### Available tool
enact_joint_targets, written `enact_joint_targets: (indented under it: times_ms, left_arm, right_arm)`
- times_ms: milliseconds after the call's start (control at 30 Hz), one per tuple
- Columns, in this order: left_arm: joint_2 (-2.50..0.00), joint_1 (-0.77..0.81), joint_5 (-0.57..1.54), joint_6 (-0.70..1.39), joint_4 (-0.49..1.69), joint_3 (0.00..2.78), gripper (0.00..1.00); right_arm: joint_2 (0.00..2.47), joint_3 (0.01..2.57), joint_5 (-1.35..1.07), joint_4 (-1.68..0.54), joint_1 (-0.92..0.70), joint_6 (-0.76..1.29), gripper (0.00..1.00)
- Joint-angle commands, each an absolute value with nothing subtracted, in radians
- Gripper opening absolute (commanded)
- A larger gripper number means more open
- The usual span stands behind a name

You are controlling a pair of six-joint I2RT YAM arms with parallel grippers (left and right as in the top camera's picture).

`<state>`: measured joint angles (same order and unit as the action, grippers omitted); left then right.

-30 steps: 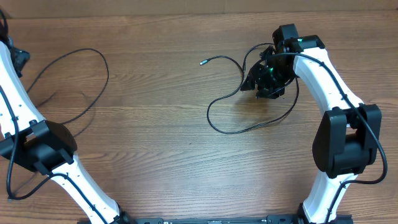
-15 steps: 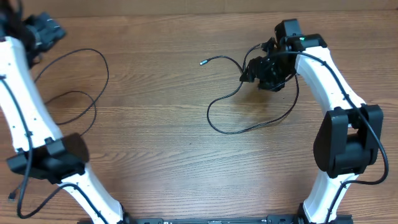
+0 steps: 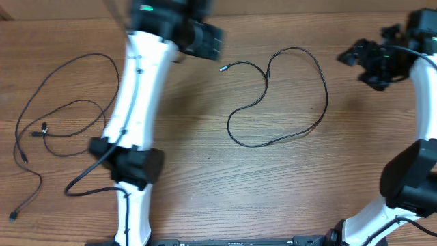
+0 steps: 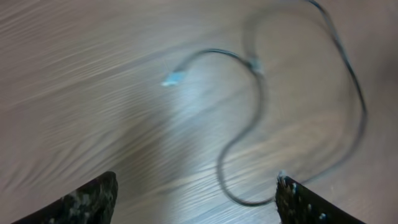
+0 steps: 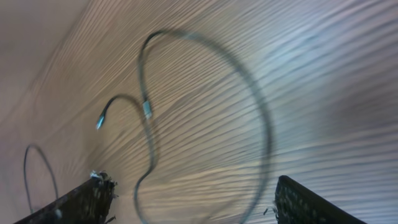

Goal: Untangle cables

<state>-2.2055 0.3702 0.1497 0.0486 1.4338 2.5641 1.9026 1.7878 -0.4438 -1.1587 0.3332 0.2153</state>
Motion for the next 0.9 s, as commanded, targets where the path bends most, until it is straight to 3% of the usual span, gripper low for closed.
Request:
enact_joint_targets:
  times_ms: [0, 367, 767, 867]
  left_arm:
    - [-2.321, 0.509, 0.295, -0.185, 1.394, 2.553, 0.80]
    - [-2.555, 0.723, 0.352, -0.288, 1.281, 2.553, 0.77]
    - [-2.641, 0.819, 0.416, -0.257, 1.220, 2.553, 0.69]
    - [-2.660, 0.823, 0.416, -0.254, 1.211, 2.553, 0.71]
  right_arm:
    - [1.881, 1.807, -0.446, -1.163, 0.396, 0.177, 0.83]
    - [1.881, 1.806, -0.445, -1.208, 0.462, 0.157, 0.85]
    - [1.881, 1.806, -0.439, -1.225, 0.460, 0.159, 0.86]
    - [1.881, 1.806, -0.439, -1.228, 0.459, 0.159, 0.91]
